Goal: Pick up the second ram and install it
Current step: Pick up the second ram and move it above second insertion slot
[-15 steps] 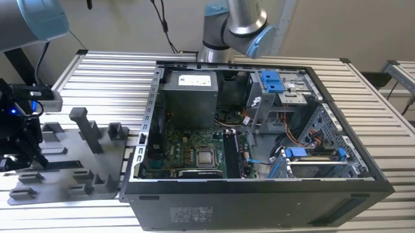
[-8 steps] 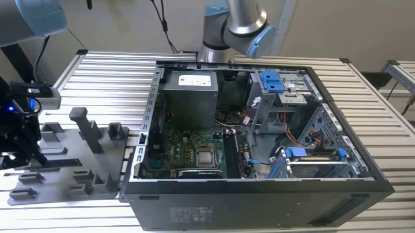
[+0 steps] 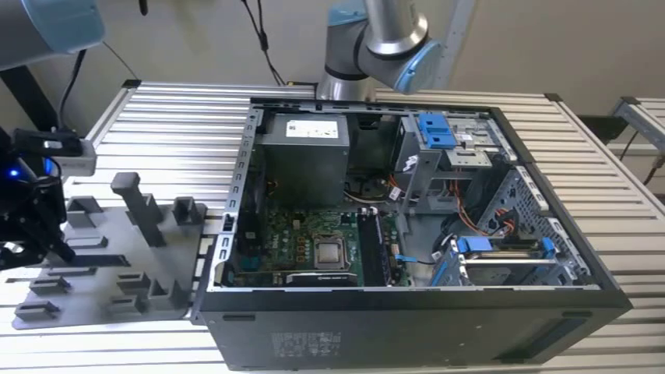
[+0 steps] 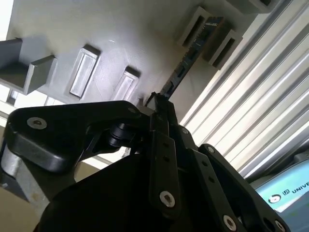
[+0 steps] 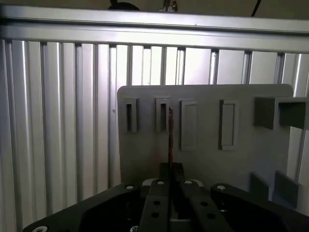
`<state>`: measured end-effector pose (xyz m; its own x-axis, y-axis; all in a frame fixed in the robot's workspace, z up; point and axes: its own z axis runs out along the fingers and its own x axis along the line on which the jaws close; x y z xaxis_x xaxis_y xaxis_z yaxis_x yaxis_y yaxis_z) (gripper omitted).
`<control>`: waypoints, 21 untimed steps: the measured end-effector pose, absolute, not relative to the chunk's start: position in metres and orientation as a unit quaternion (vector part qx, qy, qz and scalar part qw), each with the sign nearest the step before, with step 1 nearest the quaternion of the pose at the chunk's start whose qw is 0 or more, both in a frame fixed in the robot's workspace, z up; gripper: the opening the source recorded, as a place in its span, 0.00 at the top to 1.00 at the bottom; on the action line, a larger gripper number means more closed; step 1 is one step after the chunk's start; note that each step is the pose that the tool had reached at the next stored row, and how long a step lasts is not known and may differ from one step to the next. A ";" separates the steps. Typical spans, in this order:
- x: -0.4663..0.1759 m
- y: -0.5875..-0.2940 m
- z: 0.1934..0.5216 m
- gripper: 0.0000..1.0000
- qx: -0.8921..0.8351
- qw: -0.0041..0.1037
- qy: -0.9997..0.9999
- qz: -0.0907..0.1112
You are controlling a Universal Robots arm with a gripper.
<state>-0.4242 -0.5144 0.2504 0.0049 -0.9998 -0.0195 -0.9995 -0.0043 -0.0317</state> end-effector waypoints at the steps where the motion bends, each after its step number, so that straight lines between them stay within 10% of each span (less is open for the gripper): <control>1: -0.424 -0.514 0.251 0.86 -0.705 0.018 0.709 -0.004; 21: -0.424 -0.514 0.276 0.86 -0.690 0.019 0.723 -0.004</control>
<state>-0.4242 -0.5145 0.2761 -0.0467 -0.9987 -0.0215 -0.9984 0.0473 -0.0317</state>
